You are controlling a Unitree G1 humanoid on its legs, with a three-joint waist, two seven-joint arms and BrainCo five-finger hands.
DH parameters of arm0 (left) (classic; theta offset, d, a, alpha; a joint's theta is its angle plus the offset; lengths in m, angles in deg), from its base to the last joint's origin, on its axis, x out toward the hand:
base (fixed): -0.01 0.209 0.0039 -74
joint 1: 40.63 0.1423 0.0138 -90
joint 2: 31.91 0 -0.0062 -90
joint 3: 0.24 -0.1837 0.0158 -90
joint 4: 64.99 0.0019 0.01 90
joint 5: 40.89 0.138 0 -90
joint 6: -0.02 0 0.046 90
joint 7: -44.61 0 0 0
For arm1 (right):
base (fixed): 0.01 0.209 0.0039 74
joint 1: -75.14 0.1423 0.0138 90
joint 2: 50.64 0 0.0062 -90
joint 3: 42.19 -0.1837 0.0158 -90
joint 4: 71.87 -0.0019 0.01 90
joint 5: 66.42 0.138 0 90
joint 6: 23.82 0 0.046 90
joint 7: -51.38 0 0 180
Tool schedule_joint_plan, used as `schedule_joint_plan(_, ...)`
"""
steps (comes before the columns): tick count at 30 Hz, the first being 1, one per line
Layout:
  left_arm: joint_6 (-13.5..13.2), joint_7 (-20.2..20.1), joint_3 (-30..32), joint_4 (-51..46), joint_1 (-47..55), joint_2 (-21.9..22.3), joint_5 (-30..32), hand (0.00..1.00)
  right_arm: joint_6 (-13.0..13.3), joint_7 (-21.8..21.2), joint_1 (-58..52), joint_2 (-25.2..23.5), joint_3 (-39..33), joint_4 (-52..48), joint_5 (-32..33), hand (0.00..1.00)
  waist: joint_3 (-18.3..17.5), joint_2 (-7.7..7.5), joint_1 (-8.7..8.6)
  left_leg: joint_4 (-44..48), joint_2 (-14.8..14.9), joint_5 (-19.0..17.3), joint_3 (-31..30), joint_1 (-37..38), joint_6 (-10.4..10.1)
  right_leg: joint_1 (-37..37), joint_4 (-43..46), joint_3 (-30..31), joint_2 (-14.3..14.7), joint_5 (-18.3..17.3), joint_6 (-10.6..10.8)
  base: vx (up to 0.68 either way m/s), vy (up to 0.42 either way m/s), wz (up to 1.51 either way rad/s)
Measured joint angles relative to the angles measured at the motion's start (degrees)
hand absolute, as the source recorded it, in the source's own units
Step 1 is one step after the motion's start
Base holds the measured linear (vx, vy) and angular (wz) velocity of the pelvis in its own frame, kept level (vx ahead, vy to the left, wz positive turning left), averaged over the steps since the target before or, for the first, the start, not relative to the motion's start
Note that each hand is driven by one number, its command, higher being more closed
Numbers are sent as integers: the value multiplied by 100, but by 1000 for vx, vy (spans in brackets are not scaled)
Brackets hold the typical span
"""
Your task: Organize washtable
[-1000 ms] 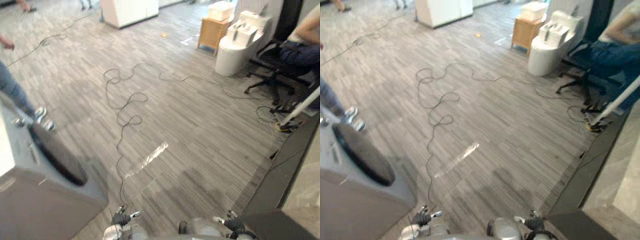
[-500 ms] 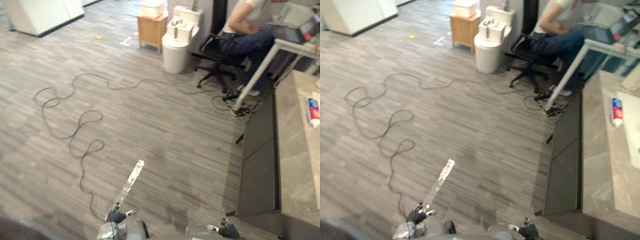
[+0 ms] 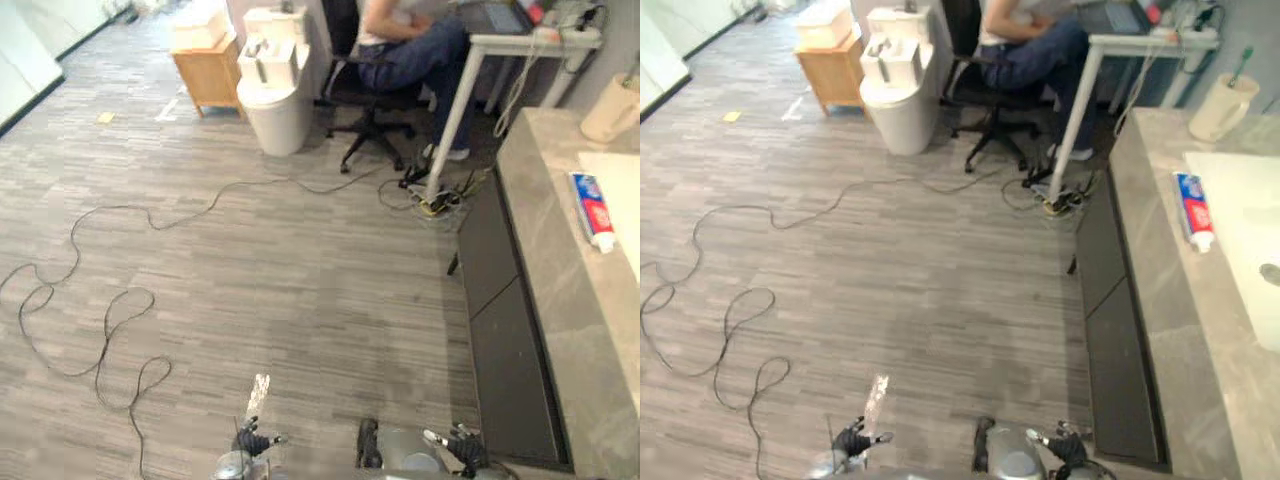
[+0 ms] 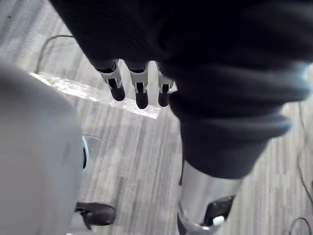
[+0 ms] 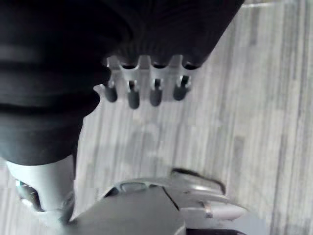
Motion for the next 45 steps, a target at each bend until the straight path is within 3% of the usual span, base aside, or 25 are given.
schedule_joint_plan(2,-5,4,2,-15,-5,-28,4,0,0,2,5,-26,2,-1,7,0,17,-45,56,438,-56,-28,-121,-182,50,356,-231,261,97,-16,-24,292,-98,-96)
schedule_joint_plan(5,-65,4,2,-80,-74,-53,2,0,-15,-1,6,-46,-1,42,11,0,51,-115,94,201,-179,-169,-190,-929,298,731,-561,778,160,-11,-19,268,-41,-83)
schedule_joint_plan(6,-83,6,7,-82,-73,-93,-10,0,-30,-3,6,-57,-2,49,11,0,65,-140,111,-150,-295,-222,-341,-1098,393,808,-622,922,157,-10,-15,214,41,-74)
schedule_joint_plan(9,-180,15,-13,-145,-75,-98,-47,0,-19,-3,39,-73,2,53,2,0,97,-179,152,-1985,-824,-184,-1437,-1337,345,1016,-782,1547,141,-75,109,271,157,-114)
schedule_joint_plan(10,-203,20,-24,-157,-70,-98,-56,0,-16,-1,29,-72,2,60,1,0,97,-177,162,-2443,-911,-109,-1702,-1368,283,1077,-794,1794,154,-189,252,253,207,-121)
schedule_joint_plan(13,-211,17,-5,-191,-60,-114,-42,0,-20,-1,-105,-129,-19,32,-12,0,80,-224,249,-2464,-959,392,-1532,-1222,828,1104,-404,2305,62,-689,542,340,269,-103)
schedule_joint_plan(15,-209,27,-6,-192,-60,-167,-49,0,-17,13,-185,-257,-44,30,-8,0,14,-401,271,-2609,-1176,306,-1219,-1039,1025,795,320,2355,-208,-912,823,431,317,-78)
schedule_joint_plan(16,-178,25,-14,-184,-67,-218,-46,0,-6,11,-127,-307,-53,3,-5,0,-5,-480,258,-2882,-1304,303,-966,-831,1104,249,1347,2131,-371,-884,1108,370,268,-67)
schedule_joint_plan(17,-159,27,-22,-183,-66,-229,-48,0,-1,12,-111,-310,-56,4,-1,0,11,-474,256,-2963,-1334,299,-886,-699,1173,54,1741,2005,-454,-858,1260,427,313,-70)
schedule_joint_plan(19,-112,77,-133,-158,-50,-270,-49,0,-2,1,-109,-277,-57,12,0,0,48,-439,254,-3361,-1392,230,-716,-101,1291,-249,2525,1421,-662,-1058,1174,308,186,-47)
schedule_joint_plan(21,-111,125,-140,-82,-75,-278,-50,0,4,-6,-83,-229,-10,5,-4,0,63,-408,239,-3706,-1321,216,-582,338,1308,-466,2605,956,-637,-1228,895,305,121,-42)
schedule_joint_plan(23,-101,124,-187,14,-119,-293,-50,0,33,-12,4,-207,23,-10,-6,0,68,-399,215,-3927,-1209,212,-375,569,1303,-906,2405,320,-635,-1249,797,366,70,-49)
schedule_joint_plan(25,-77,123,-228,46,-151,-274,-51,0,67,-19,87,-161,47,-46,-8,0,106,-342,162,-4012,-1057,207,-221,721,1294,-1364,1715,-388,-551,-1024,515,309,9,-40)
schedule_joint_plan(27,-35,120,-245,60,-85,-264,-51,0,62,-20,35,-172,62,-63,-18,0,106,-341,110,-3989,-1067,90,-114,927,1092,-1436,683,-421,-329,-192,367,386,-29,-19)
schedule_joint_plan(28,-19,116,-225,84,-102,-239,-39,0,85,-3,-49,-171,21,-56,4,0,123,-344,97,-3972,-1147,-136,-111,1183,756,-1396,502,-345,-354,513,-111,532,-42,-18)
schedule_joint_plan(29,-14,111,-222,89,-130,-135,-27,0,55,-19,2,-47,-56,-63,-17,0,170,-60,84,-3917,-994,-187,-85,1332,667,-1373,796,-403,-281,306,-110,424,-56,-11)
schedule_joint_plan(31,-11,109,-226,71,-180,-21,29,0,6,-9,-8,-71,-142,-68,-38,0,158,-3,-31,-3340,-946,-51,-114,1130,433,-1326,987,-399,-388,-53,-68,415,-154,3)
schedule_joint_plan(33,10,98,-174,49,-174,69,124,0,-47,-9,-37,-110,-238,-80,-43,0,157,1,-62,-2125,-738,155,-137,757,107,-999,871,-384,-377,-220,-91,373,-197,4)
schedule_joint_plan(34,4,64,-112,-61,-171,75,182,0,-70,-7,-110,-115,-226,-177,-48,0,173,-21,-40,-997,-504,317,-224,447,-19,-639,634,-252,-275,-288,-72,336,-161,-31)
schedule_joint_plan(35,-1,36,-30,-167,-153,90,183,0,-68,-7,-146,-140,-223,-289,-51,0,197,-58,-25,5,-256,296,-251,181,4,-260,444,-137,-168,-323,-69,354,-153,-47)
schedule_joint_plan(36,-2,20,46,-247,-125,99,181,0,-64,-4,-147,-154,-222,-334,-49,0,192,-62,-28,361,-161,293,-218,56,7,-94,364,-43,-116,-339,-81,293,-105,-75)
schedule_joint_plan(37,-9,10,73,-319,-98,136,180,0,-59,-6,-148,-162,-225,-358,-49,0,188,-93,-14,659,-77,180,-135,-164,197,157,189,174,-37,-343,-78,219,-60,-92)
schedule_joint_plan(40,-48,4,72,-467,-123,172,176,0,-78,-7,-151,-161,-241,-326,-48,0,173,-116,124,-42,-104,-117,-169,-679,587,390,30,844,-9,-376,-8,193,38,-110)
schedule_joint_plan(43,-70,11,49,-462,-159,166,169,0,-91,1,-125,-169,-248,-261,-48,0,159,-151,143,-1549,-525,-111,-1268,-968,576,430,37,1435,-31,-446,167,187,151,-110)
schedule_joint_plan(45,-121,17,41,-457,-172,174,169,0,-95,-1,-156,-172,-246,-237,-49,0,114,-160,189,-2499,-739,-84,-2073,-987,574,441,120,1953,-36,-575,425,249,291,-119)
